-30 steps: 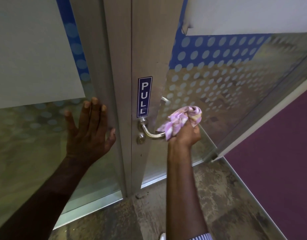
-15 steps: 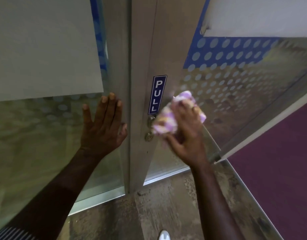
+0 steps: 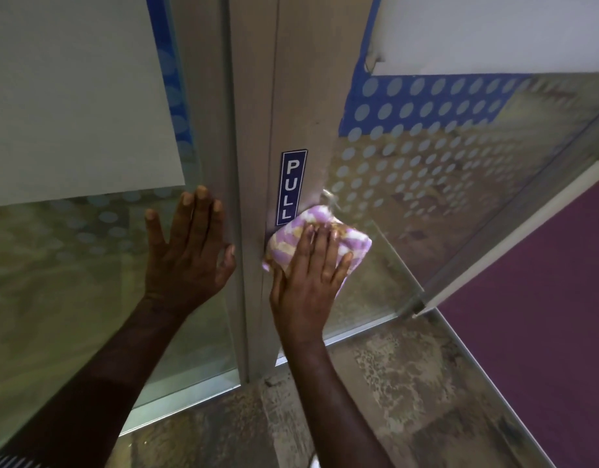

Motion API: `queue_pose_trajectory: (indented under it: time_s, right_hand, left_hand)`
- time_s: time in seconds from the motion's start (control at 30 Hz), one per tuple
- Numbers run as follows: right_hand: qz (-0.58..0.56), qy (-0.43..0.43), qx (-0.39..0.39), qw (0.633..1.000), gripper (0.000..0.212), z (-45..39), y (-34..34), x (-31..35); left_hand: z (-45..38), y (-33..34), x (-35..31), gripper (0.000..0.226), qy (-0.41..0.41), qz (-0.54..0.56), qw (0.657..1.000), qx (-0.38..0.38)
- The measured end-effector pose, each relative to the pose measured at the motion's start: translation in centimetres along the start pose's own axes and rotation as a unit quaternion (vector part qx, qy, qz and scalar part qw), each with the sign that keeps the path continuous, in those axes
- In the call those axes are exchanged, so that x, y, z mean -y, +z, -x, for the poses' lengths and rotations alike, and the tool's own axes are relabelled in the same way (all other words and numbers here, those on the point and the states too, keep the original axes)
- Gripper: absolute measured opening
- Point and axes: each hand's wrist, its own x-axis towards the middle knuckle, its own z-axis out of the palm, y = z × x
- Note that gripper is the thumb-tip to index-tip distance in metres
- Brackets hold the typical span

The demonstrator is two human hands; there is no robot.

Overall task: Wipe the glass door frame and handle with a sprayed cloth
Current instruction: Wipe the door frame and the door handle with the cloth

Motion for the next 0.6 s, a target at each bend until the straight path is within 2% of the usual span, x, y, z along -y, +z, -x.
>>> queue_pose_trajectory:
  time_s: [0.13, 0.2, 0.3, 0.37, 0.5, 0.6]
  right_hand:
    - [-0.009, -0.155, -0.059, 0.986, 0.067, -1.1, 0.9, -5.6]
    - [-0.019, -0.170, -0.054, 0.984, 0.067, -1.3, 0.7, -6.4]
    - [-0.028, -0.076, -0.017, 0.997, 0.067, -0.4, -0.2, -2.8]
    - [-0.024, -0.033, 0.005, 0.999, 0.077, 0.1, -0.6, -0.1]
    - [-0.061, 0.053, -0.048, 0.996, 0.064, -0.5, -1.0, 1.6]
    - [0.001, 0.108, -0.038, 0.993, 0.078, -0.5, -0.5, 3.4]
  left_hand:
    - [0.0, 0.0, 0.0, 0.089, -0.001, 0.001, 1.000, -0.003]
    - [-0.1, 0.0, 0.0, 0.090, 0.001, 0.002, 1.000, -0.003]
    - [0.0, 0.1, -0.1, 0.089, -0.001, -0.004, 1.000, -0.003]
    - [0.0, 0.2, -0.2, 0.088, 0.000, -0.005, 1.000, -0.001]
    - [0.1, 0.1, -0.1, 0.088, -0.007, 0.006, 1.000, 0.007]
    - [0.1, 0.1, -0.2, 0.090, -0.012, 0.011, 1.000, 0.010]
